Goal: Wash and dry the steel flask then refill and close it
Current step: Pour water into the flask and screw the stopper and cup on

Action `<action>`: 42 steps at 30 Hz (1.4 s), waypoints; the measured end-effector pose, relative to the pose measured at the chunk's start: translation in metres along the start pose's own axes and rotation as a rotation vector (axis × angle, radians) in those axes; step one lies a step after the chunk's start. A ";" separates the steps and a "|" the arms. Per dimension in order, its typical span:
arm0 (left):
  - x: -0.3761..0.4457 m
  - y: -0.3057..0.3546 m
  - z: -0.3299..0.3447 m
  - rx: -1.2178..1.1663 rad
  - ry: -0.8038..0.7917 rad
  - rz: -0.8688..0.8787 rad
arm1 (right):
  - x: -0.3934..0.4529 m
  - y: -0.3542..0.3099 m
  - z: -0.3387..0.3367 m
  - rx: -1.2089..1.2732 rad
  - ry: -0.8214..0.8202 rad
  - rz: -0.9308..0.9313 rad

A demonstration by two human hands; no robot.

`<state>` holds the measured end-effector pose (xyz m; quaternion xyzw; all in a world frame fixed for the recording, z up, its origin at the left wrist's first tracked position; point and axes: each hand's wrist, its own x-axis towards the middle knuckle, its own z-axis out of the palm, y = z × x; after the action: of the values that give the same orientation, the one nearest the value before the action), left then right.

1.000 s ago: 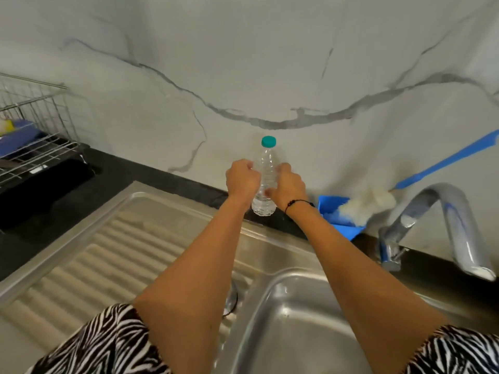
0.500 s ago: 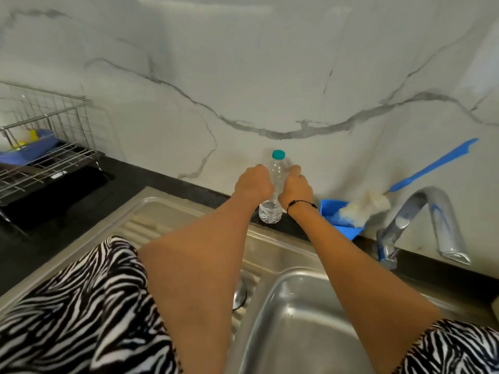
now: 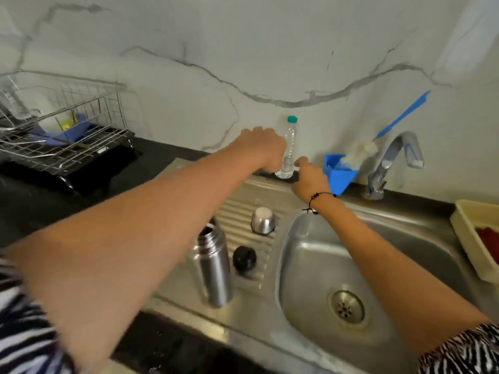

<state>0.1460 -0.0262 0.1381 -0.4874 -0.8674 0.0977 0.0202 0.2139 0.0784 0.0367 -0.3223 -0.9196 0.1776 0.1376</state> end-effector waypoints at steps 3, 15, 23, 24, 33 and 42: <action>-0.045 -0.019 -0.014 -0.054 0.046 0.098 | -0.045 -0.013 0.017 0.006 -0.053 0.005; -0.203 -0.060 0.050 -0.512 0.191 0.012 | -0.119 -0.050 0.095 -0.154 -0.471 -0.173; -0.202 -0.056 0.118 -0.863 0.213 -0.142 | -0.118 -0.053 0.075 -0.114 -0.267 -0.175; -0.199 -0.054 0.122 -0.890 0.208 -0.142 | -0.115 -0.057 0.061 -0.082 -0.222 -0.182; -0.187 -0.044 0.141 -1.035 0.324 -0.170 | -0.127 -0.125 -0.054 0.101 -0.061 -0.401; -0.186 -0.042 0.144 -1.065 0.366 -0.137 | -0.144 -0.149 -0.070 -0.145 0.005 -0.542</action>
<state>0.1892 -0.2275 0.0162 -0.3818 -0.8092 -0.4407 -0.0721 0.2670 -0.1057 0.1419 -0.0741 -0.9822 0.0673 0.1589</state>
